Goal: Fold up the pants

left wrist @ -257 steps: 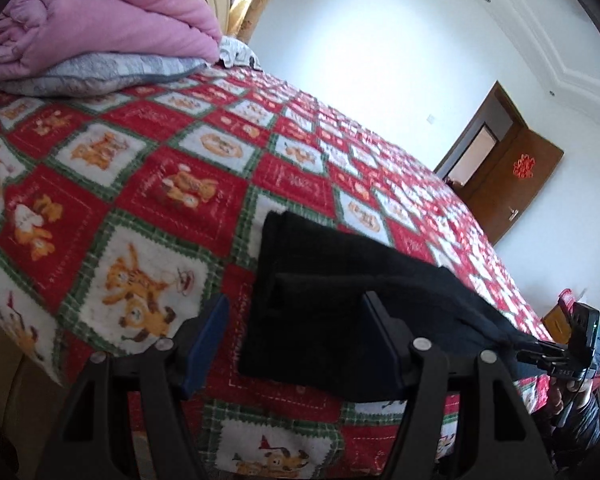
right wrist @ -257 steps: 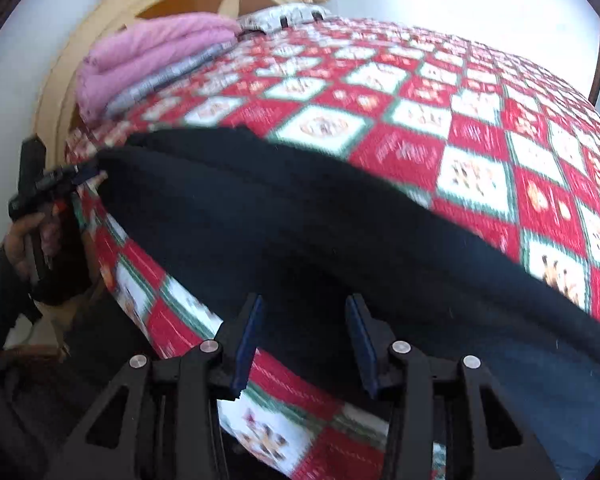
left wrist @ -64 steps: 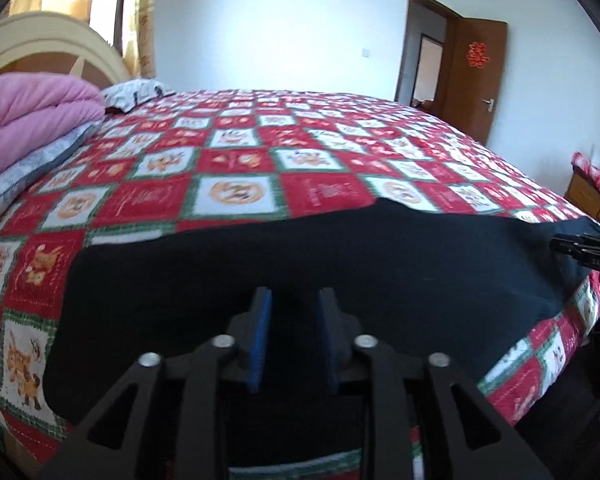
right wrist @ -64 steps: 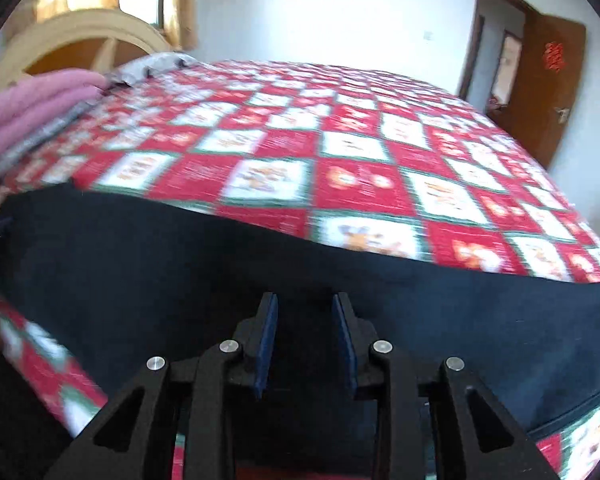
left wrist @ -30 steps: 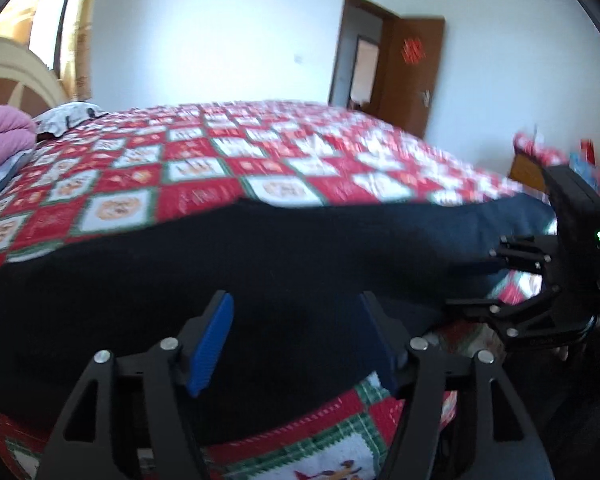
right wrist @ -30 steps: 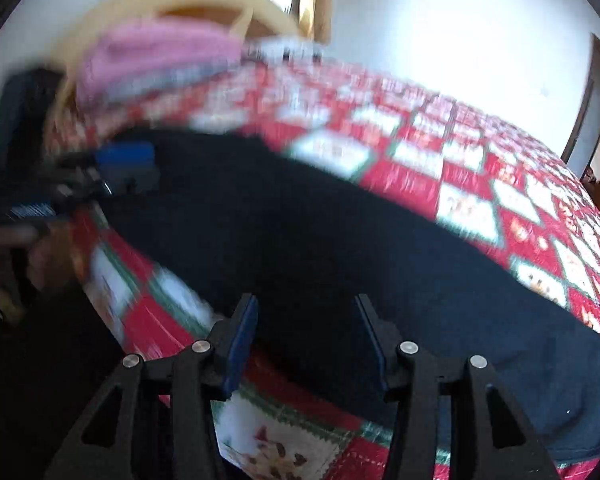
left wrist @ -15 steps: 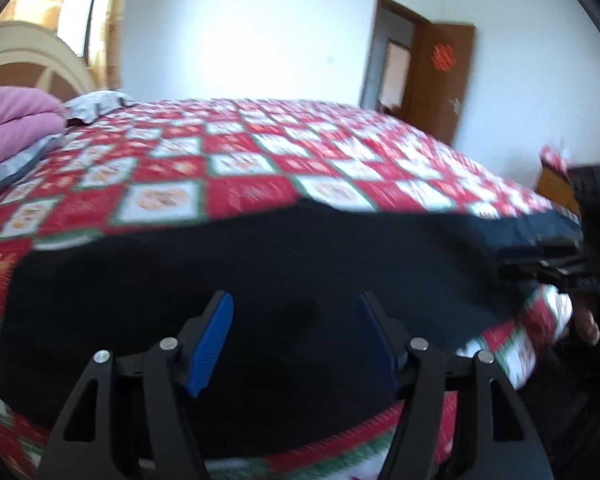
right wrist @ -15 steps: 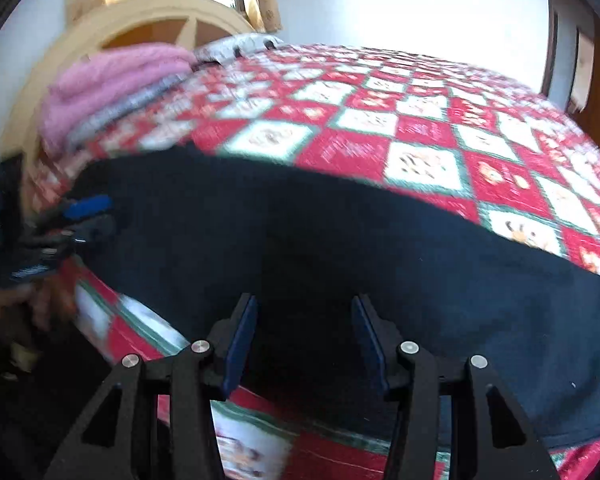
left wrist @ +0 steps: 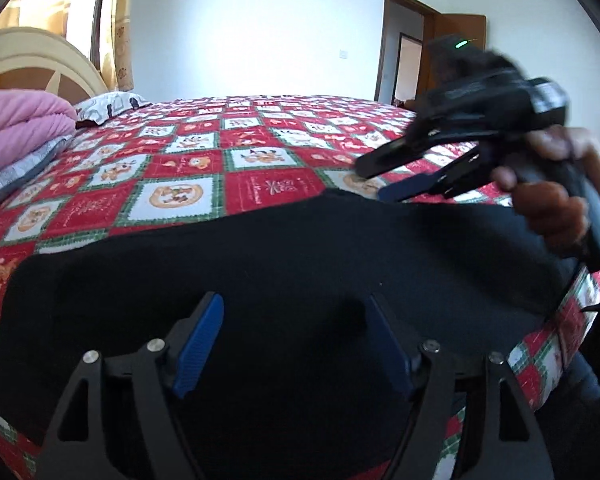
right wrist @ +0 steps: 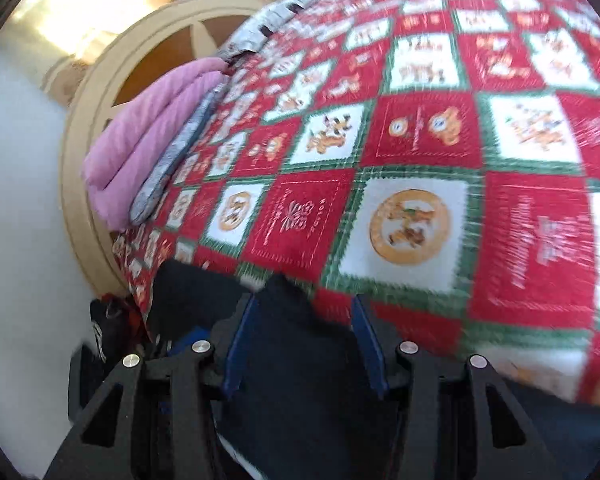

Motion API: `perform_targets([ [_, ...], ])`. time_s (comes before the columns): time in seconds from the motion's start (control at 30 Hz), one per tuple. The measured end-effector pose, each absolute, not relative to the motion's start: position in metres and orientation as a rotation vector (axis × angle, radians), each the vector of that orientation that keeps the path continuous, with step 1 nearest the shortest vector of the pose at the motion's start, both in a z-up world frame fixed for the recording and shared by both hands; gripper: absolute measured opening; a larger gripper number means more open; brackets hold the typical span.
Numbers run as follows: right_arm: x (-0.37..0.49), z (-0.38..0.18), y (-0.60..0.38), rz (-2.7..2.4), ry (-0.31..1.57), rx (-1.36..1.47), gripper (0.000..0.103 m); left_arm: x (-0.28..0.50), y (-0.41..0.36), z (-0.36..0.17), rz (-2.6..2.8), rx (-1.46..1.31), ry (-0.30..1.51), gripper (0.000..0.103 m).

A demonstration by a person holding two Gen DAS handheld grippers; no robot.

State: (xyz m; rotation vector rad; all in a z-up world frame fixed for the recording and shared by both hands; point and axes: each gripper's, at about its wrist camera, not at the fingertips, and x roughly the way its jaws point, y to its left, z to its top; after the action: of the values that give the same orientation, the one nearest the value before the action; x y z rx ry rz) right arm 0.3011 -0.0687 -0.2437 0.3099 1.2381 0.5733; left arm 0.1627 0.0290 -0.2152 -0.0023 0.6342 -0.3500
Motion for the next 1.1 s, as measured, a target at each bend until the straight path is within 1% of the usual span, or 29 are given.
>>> perform_targets([
  [0.03, 0.308, -0.254, -0.063, 0.583, 1.283, 0.343, 0.047, 0.163, 0.03, -0.215, -0.354, -0.011, 0.635, 0.077],
  [0.1, 0.316, -0.264, -0.057, 0.585, 1.313, 0.376, 0.042, 0.163, 0.031, -0.216, -0.356, -0.016, 0.633, 0.078],
  [0.13, 0.319, -0.266, -0.055, 0.595, 1.318, 0.39, 0.032, 0.163, 0.03, -0.216, -0.357, -0.014, 0.631, 0.079],
  [0.17, 0.321, -0.268, -0.053, 0.625, 1.334, 0.426, 0.016, 0.162, 0.029, -0.217, -0.359, -0.008, 0.628, 0.08],
  [0.2, 0.322, -0.272, -0.051, 0.655, 1.356, 0.469, 0.013, 0.162, 0.027, -0.217, -0.36, -0.002, 0.626, 0.082],
  [0.27, 0.324, -0.272, -0.046, 0.681, 1.359, 0.476, 0.011, 0.161, 0.024, -0.218, -0.356, 0.013, 0.622, 0.084],
  [0.3, 0.323, -0.271, -0.044, 0.69, 1.356, 0.464, 0.007, 0.161, 0.023, -0.218, -0.355, 0.017, 0.621, 0.084],
  [0.37, 0.32, -0.267, -0.04, 0.685, 1.341, 0.438, 0.005, 0.16, 0.023, -0.218, -0.354, 0.019, 0.62, 0.084],
  [0.53, 0.316, -0.245, -0.041, 0.628, 1.209, 0.371, 0.003, 0.16, 0.023, -0.219, -0.353, 0.011, 0.621, 0.084],
  [0.6, 0.316, -0.246, -0.038, 0.589, 1.204, 0.307, 0.003, 0.16, 0.021, -0.22, -0.354, 0.025, 0.619, 0.088],
  [0.67, 0.318, -0.257, -0.03, 0.545, 1.221, 0.221, 0.004, 0.159, 0.016, -0.221, -0.343, 0.059, 0.617, 0.089],
  [0.73, 0.317, -0.263, -0.028, 0.546, 1.218, 0.207, 0.004, 0.158, 0.015, -0.221, -0.336, 0.065, 0.62, 0.089],
  [0.8, 0.316, -0.26, -0.029, 0.542, 1.204, 0.202, 0.01, 0.159, 0.017, -0.219, -0.337, 0.052, 0.632, 0.09],
  [0.83, 0.314, -0.257, -0.034, 0.534, 1.199, 0.194, 0.02, 0.159, 0.018, -0.218, -0.339, 0.044, 0.636, 0.09],
  [0.87, 0.31, -0.25, -0.039, 0.515, 1.181, 0.171, 0.033, 0.159, 0.019, -0.218, -0.342, 0.036, 0.64, 0.091],
  [0.93, 0.296, -0.232, -0.048, 0.472, 1.126, 0.101, 0.046, 0.16, 0.018, -0.218, -0.341, 0.035, 0.645, 0.092],
  [1.03, 0.257, -0.206, -0.065, 0.432, 1.031, -0.033, 0.046, 0.16, 0.014, -0.219, -0.332, 0.048, 0.648, 0.094],
  [1.1, 0.231, -0.2, -0.074, 0.412, 1.001, -0.101, 0.047, 0.16, 0.012, -0.22, -0.323, 0.062, 0.648, 0.095],
])
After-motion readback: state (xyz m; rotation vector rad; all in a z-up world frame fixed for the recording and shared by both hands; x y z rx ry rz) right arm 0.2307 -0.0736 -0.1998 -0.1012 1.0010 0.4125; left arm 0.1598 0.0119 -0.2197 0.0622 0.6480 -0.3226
